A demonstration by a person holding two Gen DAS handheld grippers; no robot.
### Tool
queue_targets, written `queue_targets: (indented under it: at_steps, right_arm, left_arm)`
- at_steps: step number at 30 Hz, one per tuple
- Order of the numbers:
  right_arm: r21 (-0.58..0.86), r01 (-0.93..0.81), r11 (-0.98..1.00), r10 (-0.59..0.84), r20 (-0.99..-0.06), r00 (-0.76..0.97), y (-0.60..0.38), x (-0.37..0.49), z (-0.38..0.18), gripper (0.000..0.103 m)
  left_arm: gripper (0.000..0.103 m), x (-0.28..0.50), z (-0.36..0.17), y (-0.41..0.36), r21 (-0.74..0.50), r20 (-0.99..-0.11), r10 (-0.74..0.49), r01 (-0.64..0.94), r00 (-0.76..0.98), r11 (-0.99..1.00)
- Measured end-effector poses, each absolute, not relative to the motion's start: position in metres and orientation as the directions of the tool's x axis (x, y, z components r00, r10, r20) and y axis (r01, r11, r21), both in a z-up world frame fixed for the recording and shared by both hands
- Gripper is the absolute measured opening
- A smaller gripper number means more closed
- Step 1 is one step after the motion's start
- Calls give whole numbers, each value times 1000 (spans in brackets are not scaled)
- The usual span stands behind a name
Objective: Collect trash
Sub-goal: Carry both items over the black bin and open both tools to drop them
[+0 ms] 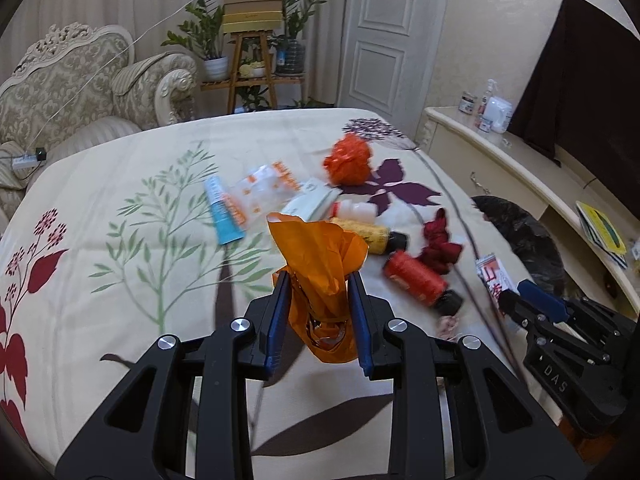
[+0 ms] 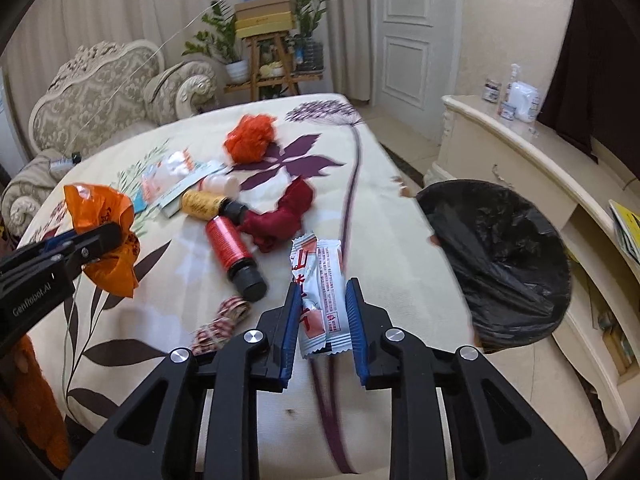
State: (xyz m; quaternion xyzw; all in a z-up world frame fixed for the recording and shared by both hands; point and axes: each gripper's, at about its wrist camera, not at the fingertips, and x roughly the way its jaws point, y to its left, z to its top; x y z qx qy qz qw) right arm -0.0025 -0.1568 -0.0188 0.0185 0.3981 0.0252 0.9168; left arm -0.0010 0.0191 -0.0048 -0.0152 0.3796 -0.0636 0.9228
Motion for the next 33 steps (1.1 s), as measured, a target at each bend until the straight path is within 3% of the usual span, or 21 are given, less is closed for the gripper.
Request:
queue_targets:
  at_steps: [15, 33]
  right_arm:
    - [49, 196, 979, -111, -678, 727, -276, 27, -18, 24]
    - [68, 291, 954, -155, -720, 676, -356, 82, -59, 25]
  left_arm:
    - [28, 48, 7, -122, -123, -663, -301, 297, 686, 947]
    - [29, 124, -26, -241, -27, -733, -266, 364, 626, 931]
